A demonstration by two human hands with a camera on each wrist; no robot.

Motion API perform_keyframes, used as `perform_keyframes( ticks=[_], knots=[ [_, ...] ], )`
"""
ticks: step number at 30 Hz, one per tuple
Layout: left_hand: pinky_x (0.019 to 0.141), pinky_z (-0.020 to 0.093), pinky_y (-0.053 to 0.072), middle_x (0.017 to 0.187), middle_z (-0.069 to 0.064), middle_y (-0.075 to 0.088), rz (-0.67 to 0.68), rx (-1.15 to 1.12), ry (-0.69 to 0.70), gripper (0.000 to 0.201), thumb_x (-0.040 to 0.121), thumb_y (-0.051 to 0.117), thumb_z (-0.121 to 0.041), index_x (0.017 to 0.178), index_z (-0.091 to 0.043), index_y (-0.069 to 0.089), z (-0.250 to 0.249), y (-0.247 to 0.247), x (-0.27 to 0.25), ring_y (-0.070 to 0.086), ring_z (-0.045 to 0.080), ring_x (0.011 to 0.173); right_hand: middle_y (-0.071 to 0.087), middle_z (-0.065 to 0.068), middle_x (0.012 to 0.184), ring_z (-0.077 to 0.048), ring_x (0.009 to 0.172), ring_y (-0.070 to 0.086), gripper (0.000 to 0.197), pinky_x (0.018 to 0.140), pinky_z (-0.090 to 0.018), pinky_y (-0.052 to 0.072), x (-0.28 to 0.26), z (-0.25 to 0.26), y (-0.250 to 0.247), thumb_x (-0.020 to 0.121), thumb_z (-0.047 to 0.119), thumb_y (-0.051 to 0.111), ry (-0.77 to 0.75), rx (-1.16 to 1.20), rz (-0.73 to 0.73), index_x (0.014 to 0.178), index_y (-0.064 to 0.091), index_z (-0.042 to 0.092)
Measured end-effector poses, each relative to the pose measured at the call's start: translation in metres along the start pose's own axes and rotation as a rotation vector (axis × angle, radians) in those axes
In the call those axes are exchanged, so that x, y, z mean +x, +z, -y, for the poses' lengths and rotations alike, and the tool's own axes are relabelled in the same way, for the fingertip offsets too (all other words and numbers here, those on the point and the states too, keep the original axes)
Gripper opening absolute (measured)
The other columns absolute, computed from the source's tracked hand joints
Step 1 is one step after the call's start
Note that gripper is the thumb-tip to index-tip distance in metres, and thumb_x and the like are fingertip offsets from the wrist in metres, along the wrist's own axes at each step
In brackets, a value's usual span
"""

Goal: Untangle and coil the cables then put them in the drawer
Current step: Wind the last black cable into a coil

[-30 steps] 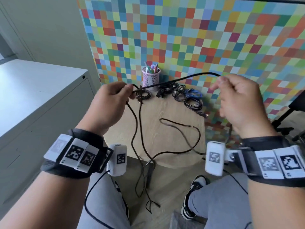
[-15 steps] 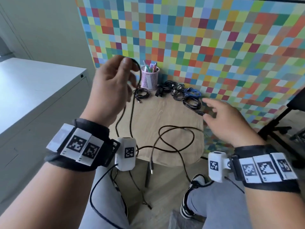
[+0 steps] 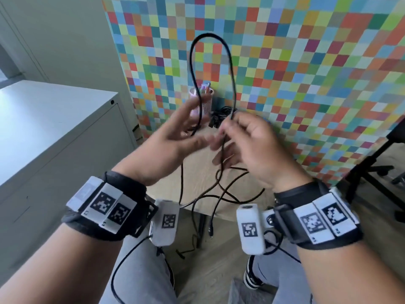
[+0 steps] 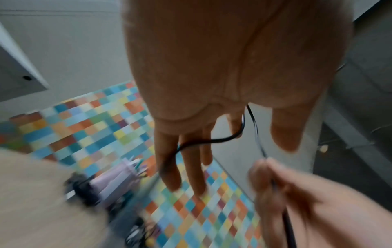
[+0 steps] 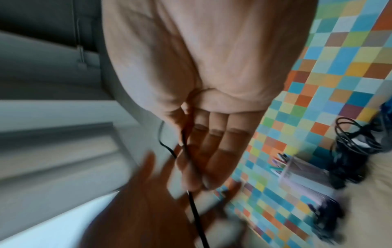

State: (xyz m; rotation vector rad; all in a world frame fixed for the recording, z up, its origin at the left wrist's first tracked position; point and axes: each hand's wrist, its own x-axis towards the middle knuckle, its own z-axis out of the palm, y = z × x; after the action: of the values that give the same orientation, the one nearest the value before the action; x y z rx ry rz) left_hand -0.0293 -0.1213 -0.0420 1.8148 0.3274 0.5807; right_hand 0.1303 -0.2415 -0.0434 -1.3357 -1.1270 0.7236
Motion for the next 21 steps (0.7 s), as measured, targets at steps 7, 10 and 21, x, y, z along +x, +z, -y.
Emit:
perform_keyframes(
  ticks=[7,10,21],
  knots=[
    [0.050,0.028,0.020,0.058,-0.005,0.037,-0.198,0.002,-0.150,0.014,0.091,0.070,-0.027,0.079,-0.020,0.075,0.026,-0.014,-0.003,0.027,0.014,0.051,0.048,0.005,0.060,-0.014,0.050,0.039,0.027,0.051,-0.025,0.032,0.008,0.006,-0.064,0.107,0.022,0.049,-0.194,-0.400,-0.356,0.096,0.071,0.033],
    [0.048,0.025,0.016,0.052,-0.006,0.031,-0.510,-0.184,-0.058,0.025,0.087,0.059,-0.019,0.062,-0.020,0.061,0.012,-0.041,0.000,0.018,0.015,0.047,0.061,-0.016,0.067,-0.037,0.060,0.050,0.029,0.060,-0.032,0.037,-0.001,-0.011,-0.098,0.106,0.028,0.051,-0.026,-0.773,-0.331,0.089,0.074,0.035],
    [0.042,0.014,0.030,0.046,-0.012,0.047,-0.318,0.628,0.109,0.035,0.100,0.062,-0.043,0.073,-0.023,0.073,-0.044,-0.011,0.016,0.037,0.006,0.041,0.056,0.006,0.145,-0.005,0.127,0.058,0.069,0.106,-0.033,0.048,-0.003,-0.013,-0.043,0.094,0.039,0.073,-0.027,-0.333,-0.172,0.153,0.038,0.036]
  ],
)
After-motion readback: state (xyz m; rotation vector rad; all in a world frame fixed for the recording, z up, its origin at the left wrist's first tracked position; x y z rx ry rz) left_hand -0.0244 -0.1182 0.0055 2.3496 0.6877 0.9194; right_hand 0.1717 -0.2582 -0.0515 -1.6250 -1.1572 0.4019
